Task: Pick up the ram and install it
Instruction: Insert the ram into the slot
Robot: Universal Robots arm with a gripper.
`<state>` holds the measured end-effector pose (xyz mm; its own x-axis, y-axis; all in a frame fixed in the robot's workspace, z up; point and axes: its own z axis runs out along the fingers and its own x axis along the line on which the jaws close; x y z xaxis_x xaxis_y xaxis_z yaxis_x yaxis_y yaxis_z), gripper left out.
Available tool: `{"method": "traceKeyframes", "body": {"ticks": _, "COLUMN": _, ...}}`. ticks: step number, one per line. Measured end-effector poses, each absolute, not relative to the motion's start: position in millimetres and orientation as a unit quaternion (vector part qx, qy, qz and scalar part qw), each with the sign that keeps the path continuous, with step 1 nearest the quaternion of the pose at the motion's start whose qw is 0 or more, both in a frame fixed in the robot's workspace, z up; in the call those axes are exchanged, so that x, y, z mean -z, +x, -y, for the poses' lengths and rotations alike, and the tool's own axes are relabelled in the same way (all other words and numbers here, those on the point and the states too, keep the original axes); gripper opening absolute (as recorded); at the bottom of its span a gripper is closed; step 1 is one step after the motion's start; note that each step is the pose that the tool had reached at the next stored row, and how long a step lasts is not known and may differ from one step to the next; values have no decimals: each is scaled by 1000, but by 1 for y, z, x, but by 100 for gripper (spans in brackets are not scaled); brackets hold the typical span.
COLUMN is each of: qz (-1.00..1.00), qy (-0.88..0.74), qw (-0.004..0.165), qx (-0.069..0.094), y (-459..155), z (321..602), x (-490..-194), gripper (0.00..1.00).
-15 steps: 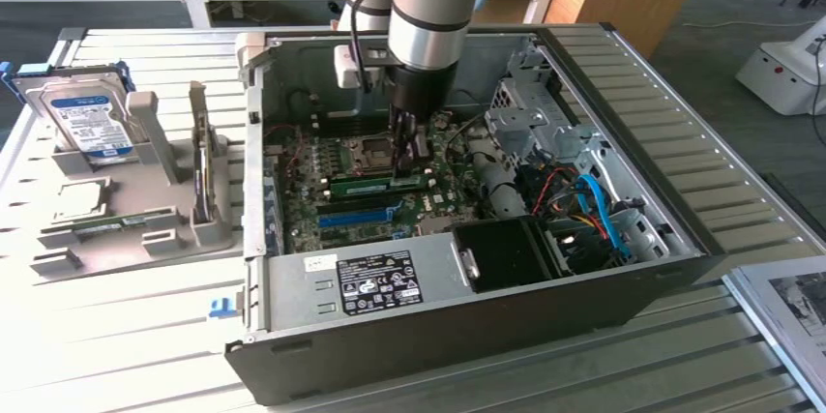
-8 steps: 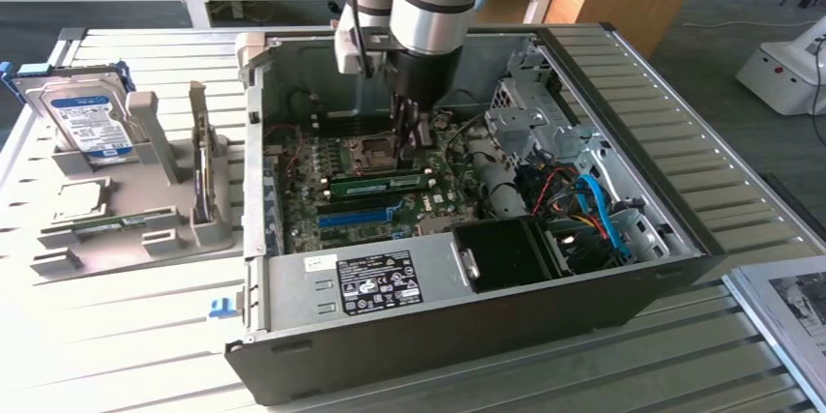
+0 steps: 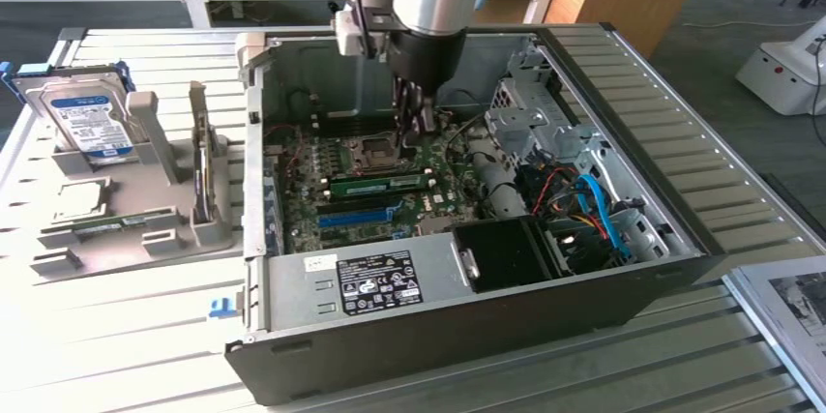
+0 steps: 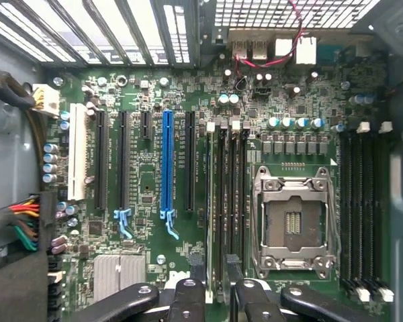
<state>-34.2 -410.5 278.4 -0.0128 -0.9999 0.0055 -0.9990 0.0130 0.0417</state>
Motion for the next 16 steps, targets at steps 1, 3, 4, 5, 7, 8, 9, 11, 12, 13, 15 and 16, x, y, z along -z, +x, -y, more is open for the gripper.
{"method": "traceKeyframes", "body": {"ticks": 1, "qz": 711, "qy": 702, "qw": 17, "qx": 13, "y": -34, "z": 411, "x": -281, "gripper": 25}}
{"method": "traceKeyframes", "body": {"ticks": 3, "qz": 711, "qy": 702, "qw": 17, "qx": 13, "y": -34, "z": 410, "x": -286, "gripper": 25}}
{"method": "traceKeyframes", "body": {"ticks": 4, "qz": 711, "qy": 702, "qw": 17, "qx": 13, "y": -34, "z": 411, "x": -289, "gripper": 25}}
{"method": "traceKeyframes", "body": {"ticks": 5, "qz": 711, "qy": 702, "qw": 17, "qx": 13, "y": -34, "z": 411, "x": -291, "gripper": 25}}
{"method": "traceKeyframes", "body": {"ticks": 7, "qz": 711, "qy": 702, "qw": 17, "qx": 13, "y": -34, "z": 410, "x": -296, "gripper": 25}}
{"method": "traceKeyframes", "body": {"ticks": 8, "qz": 711, "qy": 702, "qw": 17, "qx": 13, "y": -33, "z": 411, "x": -299, "gripper": 25}}
{"method": "traceKeyframes", "body": {"ticks": 9, "qz": 711, "qy": 702, "qw": 17, "qx": 13, "y": -33, "z": 411, "x": -301, "gripper": 25}}
{"method": "traceKeyframes", "body": {"ticks": 11, "qz": 711, "qy": 702, "qw": 17, "qx": 13, "y": -33, "z": 411, "x": -306, "gripper": 25}}
{"method": "traceKeyframes", "body": {"ticks": 12, "qz": 711, "qy": 702, "qw": 17, "qx": 13, "y": -33, "z": 410, "x": -308, "gripper": 25}}
{"method": "traceKeyframes", "body": {"ticks": 13, "qz": 711, "qy": 702, "qw": 17, "qx": 13, "y": -33, "z": 410, "x": -310, "gripper": 25}}
{"method": "traceKeyframes", "body": {"ticks": 15, "qz": 711, "qy": 702, "qw": 17, "qx": 13, "y": -33, "z": 411, "x": -315, "gripper": 25}}
{"method": "traceKeyframes", "body": {"ticks": 16, "qz": 711, "qy": 702, "qw": 17, "qx": 13, "y": -33, "z": 411, "x": -317, "gripper": 25}}
